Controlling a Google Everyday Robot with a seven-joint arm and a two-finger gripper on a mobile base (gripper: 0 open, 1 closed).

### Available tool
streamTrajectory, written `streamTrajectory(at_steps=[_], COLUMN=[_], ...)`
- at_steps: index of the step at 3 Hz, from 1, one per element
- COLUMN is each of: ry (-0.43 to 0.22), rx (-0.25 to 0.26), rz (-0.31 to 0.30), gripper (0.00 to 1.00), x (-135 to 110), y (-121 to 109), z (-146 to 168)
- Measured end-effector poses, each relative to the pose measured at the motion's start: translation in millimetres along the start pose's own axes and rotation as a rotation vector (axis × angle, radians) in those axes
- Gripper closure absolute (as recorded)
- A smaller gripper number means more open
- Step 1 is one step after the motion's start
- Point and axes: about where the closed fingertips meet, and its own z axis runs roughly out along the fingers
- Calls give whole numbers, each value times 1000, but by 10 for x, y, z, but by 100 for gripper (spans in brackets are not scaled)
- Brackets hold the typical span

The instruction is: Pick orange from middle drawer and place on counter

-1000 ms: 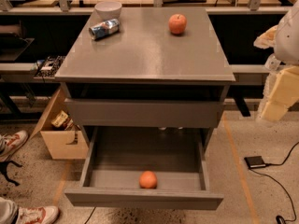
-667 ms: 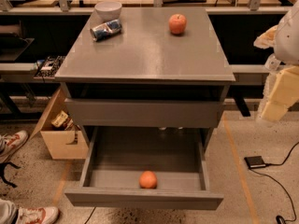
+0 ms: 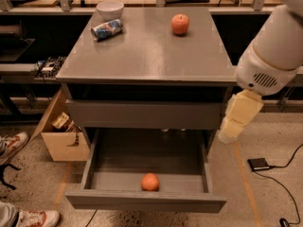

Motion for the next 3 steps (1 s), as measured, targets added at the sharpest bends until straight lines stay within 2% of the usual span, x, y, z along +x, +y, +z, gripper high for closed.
streamTrajectory(at_steps=[1, 2, 3], ry=[80, 82, 85], rx=[-65, -140, -135], rz=[98, 248, 331], gripper=[0, 0, 0], x=[-138, -351, -353], y=[74, 197, 195], z=[607, 1122, 1121])
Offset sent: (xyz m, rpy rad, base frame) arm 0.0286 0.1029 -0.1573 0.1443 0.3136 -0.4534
